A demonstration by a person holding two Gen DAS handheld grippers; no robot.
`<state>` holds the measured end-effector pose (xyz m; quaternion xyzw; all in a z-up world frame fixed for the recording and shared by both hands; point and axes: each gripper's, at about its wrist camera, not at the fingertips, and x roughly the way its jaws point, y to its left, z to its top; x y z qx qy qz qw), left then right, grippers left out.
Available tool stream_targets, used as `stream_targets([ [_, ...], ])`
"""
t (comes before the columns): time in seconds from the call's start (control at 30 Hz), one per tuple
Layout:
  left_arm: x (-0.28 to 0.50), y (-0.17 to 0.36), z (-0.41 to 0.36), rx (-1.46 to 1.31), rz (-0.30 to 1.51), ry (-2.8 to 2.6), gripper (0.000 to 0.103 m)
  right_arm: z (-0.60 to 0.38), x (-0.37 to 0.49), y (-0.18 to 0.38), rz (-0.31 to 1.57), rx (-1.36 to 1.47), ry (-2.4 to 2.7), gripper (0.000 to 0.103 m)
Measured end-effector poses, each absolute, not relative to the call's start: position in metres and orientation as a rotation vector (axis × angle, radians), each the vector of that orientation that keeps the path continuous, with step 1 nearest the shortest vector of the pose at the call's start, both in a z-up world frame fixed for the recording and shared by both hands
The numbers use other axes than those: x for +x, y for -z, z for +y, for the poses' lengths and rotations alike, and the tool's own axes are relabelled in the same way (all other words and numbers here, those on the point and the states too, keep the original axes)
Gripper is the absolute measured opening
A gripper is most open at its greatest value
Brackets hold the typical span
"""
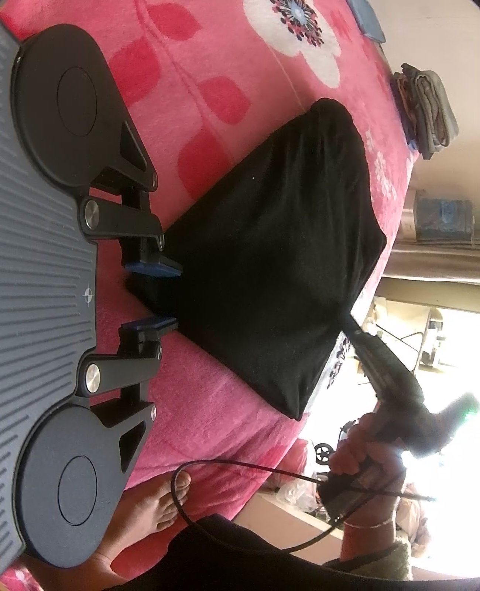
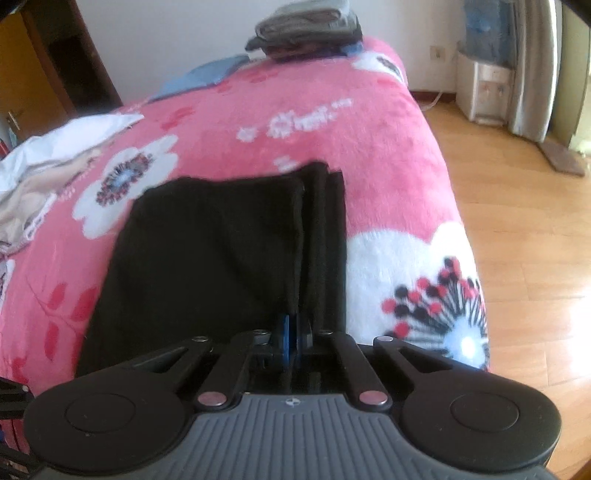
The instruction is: Fold clothes
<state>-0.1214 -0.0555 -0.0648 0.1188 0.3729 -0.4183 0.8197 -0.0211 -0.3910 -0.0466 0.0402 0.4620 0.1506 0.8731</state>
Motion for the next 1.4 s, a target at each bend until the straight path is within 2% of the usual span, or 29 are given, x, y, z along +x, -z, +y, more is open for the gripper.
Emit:
stream_targets([
  [0.23, -0.124, 0.066, -0.058, 0.266, 0.782, 0.896, 0.028, -0.381, -0.019, 0.036, 0.941, 0.02, -0.321, 0.006],
  [0.27, -0.124, 0.066, -0.058, 0.266, 0.781, 0.896, 0.029, -0.381, -0.016, 0.03, 0.92, 0.03, -0.337, 0.008],
  [0.3, -0.124, 0.066, -0.058, 0.266, 0.78, 0.896, 0.029, -0.381, -0.013, 0.024, 0.899, 0.041, -0.353, 0.016],
  [0.37, -0.125, 0.066, -0.058, 0.268, 0.779, 0.898, 0.029, -0.379, 0.0, 0.02, 0.869, 0.056, -0.365, 0.024],
  [0.57, -0.126, 0.066, -0.058, 0.281, 0.772, 0.897, 0.029, -0.371, 0.046, 0.023, 0.815, 0.073, -0.382, 0.025],
  [0.83, -0.127, 0.066, -0.059, 0.291, 0.765, 0.899, 0.029, -0.371, 0.08, 0.043, 0.861, 0.093, -0.388, 0.025],
  [0.87, -0.127, 0.066, -0.059, 0.292, 0.764, 0.899, 0.029, -0.373, 0.08, 0.044, 0.862, 0.113, -0.395, 0.024],
  [0.93, -0.127, 0.067, -0.059, 0.292, 0.763, 0.899, 0.029, -0.377, 0.08, 0.046, 0.862, 0.151, -0.408, 0.009],
  [1.0, -0.128, 0.067, -0.058, 0.292, 0.762, 0.899, 0.029, -0.378, 0.078, 0.045, 0.852, 0.155, -0.408, 0.003],
  [1.23, -0.128, 0.067, -0.058, 0.294, 0.757, 0.898, 0.029, -0.381, 0.072, 0.043, 0.793, 0.138, -0.349, 0.001],
  [1.4, -0.129, 0.067, -0.06, 0.302, 0.754, 0.9, 0.029, -0.384, 0.078, 0.06, 0.815, 0.118, -0.293, 0.001],
])
